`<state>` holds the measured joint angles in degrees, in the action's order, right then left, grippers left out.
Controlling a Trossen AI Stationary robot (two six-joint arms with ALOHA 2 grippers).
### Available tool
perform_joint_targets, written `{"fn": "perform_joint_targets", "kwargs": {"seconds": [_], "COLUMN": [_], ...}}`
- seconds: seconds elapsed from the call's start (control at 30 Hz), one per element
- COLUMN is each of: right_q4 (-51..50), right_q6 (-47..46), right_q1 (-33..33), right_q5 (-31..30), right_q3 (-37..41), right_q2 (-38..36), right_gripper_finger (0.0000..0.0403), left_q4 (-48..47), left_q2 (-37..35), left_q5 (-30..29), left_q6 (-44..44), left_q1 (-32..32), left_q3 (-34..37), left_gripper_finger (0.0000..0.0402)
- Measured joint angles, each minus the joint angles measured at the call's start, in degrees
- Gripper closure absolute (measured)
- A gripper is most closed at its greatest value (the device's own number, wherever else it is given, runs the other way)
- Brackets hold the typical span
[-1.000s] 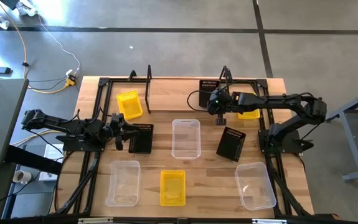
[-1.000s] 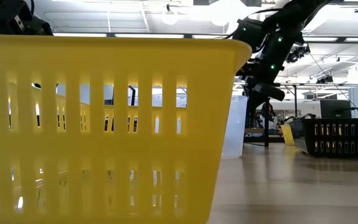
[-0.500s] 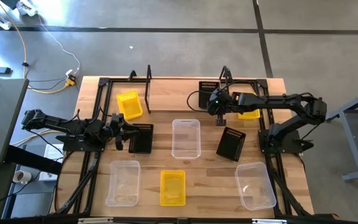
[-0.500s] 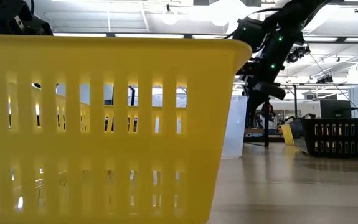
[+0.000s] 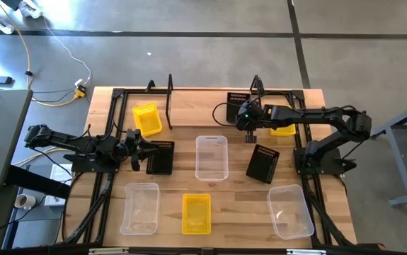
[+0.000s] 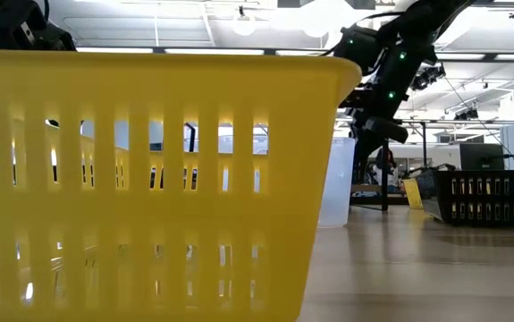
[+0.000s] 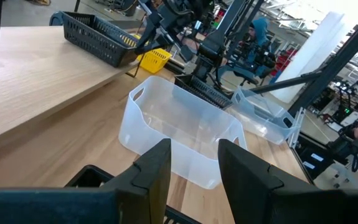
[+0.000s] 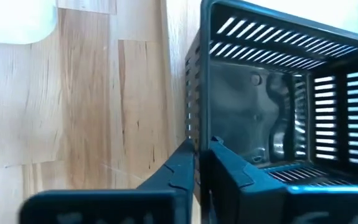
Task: Stack baskets on shelf by color
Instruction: Put the bottom black bin on the shelf, then put the bottom left transparent bin on the shelf
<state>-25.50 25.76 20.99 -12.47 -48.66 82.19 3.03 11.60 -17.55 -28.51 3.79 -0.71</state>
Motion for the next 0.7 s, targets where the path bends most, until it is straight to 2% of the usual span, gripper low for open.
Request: {"fn": "perform_joint_targets", "kwargs": {"seconds": [0.17, 0.57, 0.7], "right_q4": [0.12, -2.91, -5.59], "right_q6": [-0.06, -0.5, -4.86], "right_q1": [-0.04, -3.42, -3.54], "right_q5": [-2.62, -6.66, -6.33], "right_q3": [0.0, -2.66, -3.71], "right_q2": [0.0, 0.0, 0.0], "right_gripper_finger": [0.0339, 0.0336, 0.0336], "left_q4": [0.0, 0.0, 0.0], "left_q2": [-0.01, 0.01, -0.01], "left_q5": [0.01, 0.01, 0.01], "left_q6": [0.0, 0.0, 0.13], "left_q1": [0.0, 0.0, 0.0], "left_q3": [0.0, -0.01, 0.0], "left_gripper_finger": [0.0277, 0.0277, 0.0277]}}
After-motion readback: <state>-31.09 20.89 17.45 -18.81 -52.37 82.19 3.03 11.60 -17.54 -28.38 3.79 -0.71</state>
